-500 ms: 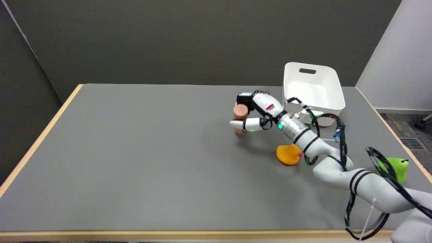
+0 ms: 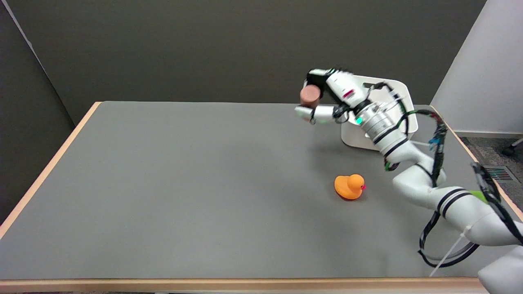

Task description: Place the wooden cylinder in the white box.

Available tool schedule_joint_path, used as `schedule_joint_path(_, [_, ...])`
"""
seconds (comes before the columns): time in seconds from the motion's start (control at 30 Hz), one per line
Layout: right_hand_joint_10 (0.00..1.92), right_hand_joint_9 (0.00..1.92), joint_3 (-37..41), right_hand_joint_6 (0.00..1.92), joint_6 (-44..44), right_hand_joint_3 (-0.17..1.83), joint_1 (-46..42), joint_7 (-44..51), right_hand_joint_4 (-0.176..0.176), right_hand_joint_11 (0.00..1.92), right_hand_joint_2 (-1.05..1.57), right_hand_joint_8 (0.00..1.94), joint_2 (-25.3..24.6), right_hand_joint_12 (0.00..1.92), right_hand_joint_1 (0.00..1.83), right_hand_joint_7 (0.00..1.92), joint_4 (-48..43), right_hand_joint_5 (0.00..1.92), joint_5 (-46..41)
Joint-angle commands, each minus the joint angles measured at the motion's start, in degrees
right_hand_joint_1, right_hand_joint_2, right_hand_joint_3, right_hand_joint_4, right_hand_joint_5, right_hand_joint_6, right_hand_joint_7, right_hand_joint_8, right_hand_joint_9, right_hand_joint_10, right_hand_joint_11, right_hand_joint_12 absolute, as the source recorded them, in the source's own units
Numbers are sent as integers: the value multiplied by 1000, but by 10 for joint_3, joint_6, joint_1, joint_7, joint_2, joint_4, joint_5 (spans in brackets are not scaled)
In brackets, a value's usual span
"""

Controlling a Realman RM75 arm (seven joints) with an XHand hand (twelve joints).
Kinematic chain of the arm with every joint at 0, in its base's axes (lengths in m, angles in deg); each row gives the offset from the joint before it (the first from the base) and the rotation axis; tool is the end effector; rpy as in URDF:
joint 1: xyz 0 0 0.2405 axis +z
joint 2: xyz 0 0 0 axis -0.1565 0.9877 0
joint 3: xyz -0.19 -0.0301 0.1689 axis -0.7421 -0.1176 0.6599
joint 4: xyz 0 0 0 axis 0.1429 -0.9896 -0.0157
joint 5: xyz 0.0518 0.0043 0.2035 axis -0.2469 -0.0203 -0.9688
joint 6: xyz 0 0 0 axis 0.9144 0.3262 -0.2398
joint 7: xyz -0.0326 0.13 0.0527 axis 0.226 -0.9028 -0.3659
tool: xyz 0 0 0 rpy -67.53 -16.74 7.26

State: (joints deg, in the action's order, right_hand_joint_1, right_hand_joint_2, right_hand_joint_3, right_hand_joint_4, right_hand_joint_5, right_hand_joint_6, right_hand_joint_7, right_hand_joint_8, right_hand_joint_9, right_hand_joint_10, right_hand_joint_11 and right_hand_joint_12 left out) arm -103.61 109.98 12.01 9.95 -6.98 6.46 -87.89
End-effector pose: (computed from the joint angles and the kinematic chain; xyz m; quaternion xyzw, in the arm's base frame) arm -0.2019 -0.4108 0.3872 0.7680 -0.0049 0.2189 0.6018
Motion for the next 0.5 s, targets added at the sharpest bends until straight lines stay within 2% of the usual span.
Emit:
schedule_joint_path(0.03, [1382, 835, 169, 1457, -93, 407, 24, 56, -134, 504, 1024, 1282, 56, 1914, 1209, 939, 1, 649, 15])
schedule_joint_path(0.1, [1364, 844, 176, 1483, -106, 295, 29, 56, -123, 527, 1099, 1323, 59, 1899, 1189, 905, 16, 617, 15])
schedule_joint_path(0.33, [1368, 844, 175, 1484, -138, 292, 58, 56, -123, 515, 1102, 1327, 64, 1898, 1188, 902, 98, 616, 0])
schedule_joint_path(0.5, [1368, 823, 141, 1474, -150, 312, 84, 56, -128, 483, 1087, 1319, 61, 1904, 1194, 910, 197, 622, -36])
